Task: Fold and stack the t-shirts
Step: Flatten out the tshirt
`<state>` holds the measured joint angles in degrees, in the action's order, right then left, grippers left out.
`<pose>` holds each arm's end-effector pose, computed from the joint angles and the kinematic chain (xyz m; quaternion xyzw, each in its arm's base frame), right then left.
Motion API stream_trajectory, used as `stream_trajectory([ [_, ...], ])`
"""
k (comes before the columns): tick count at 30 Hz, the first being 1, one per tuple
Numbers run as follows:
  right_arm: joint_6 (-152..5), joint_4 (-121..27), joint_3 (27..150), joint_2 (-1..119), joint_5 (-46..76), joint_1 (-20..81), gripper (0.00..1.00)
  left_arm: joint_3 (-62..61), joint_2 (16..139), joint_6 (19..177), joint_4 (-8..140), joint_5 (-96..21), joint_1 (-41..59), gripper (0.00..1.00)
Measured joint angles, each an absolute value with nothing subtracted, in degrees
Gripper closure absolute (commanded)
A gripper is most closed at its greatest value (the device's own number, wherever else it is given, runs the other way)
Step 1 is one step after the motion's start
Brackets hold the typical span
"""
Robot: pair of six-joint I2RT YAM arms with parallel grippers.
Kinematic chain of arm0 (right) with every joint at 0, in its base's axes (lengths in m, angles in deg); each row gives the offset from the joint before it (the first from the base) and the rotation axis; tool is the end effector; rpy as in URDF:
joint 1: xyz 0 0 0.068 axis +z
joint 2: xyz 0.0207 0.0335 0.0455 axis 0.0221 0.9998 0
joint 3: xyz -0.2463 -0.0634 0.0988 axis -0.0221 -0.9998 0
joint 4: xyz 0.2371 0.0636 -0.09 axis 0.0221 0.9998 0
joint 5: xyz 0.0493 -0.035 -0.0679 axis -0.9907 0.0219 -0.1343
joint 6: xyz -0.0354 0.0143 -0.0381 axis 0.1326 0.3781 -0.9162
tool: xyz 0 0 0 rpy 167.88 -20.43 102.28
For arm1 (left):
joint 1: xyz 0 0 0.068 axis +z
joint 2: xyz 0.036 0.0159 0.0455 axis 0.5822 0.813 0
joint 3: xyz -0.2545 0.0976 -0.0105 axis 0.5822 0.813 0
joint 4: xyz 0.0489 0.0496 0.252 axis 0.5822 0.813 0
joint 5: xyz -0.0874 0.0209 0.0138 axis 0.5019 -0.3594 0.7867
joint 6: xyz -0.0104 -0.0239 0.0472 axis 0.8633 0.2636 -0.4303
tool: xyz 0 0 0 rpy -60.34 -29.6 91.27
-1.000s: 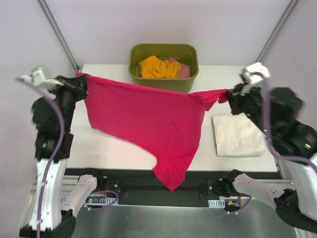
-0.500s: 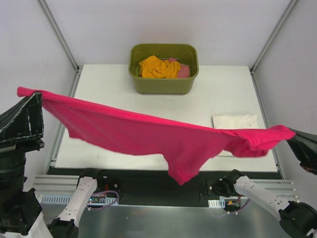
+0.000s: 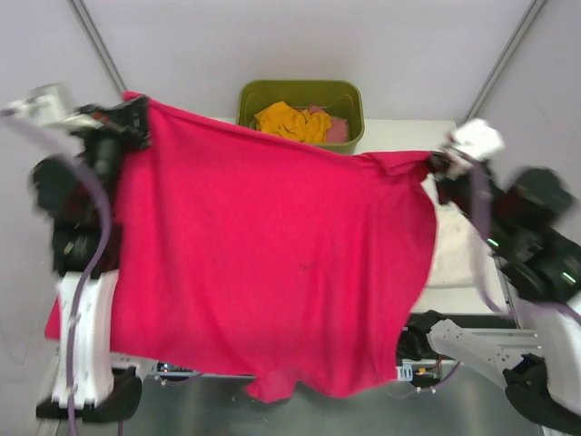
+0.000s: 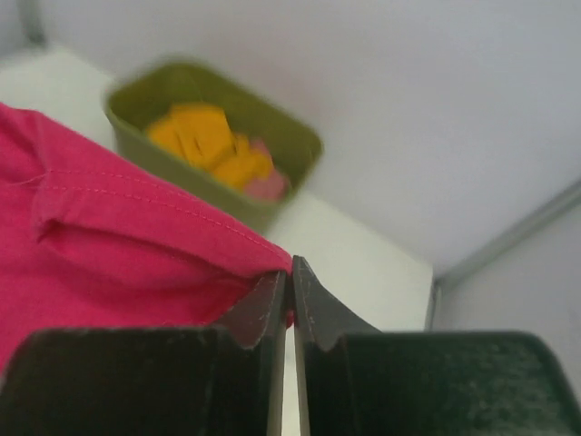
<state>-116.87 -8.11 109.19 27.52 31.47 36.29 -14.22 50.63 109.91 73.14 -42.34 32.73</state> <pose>0.0687 0.0412 0.5486 -0.3368 0.5676 -0.0631 0.7486 0.0952 -0.0069 0.5657 -0.0612 0.4789 -0.2156 0.8488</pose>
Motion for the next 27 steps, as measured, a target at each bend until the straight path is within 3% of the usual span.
stream_trajectory([
  [4,-115.84,-10.89,96.93,38.58,38.75,33.84,0.94,-0.34,64.81,109.8,71.17,-46.17,32.73,1.0],
  [8,-112.28,-11.28,92.78,56.02,38.86,29.12,0.97,8.49,83.17,109.89,70.82,-49.18,32.73,1.0],
  [16,-108.26,-8.96,106.83,88.15,39.69,26.08,0.98,0.49,107.39,107.01,70.63,-50.95,32.73,1.0],
  [27,-106.07,-8.7,108.1,88.32,40.56,25.93,0.98,-3.4,109.99,106.29,68.22,-51.35,32.73,1.0],
])
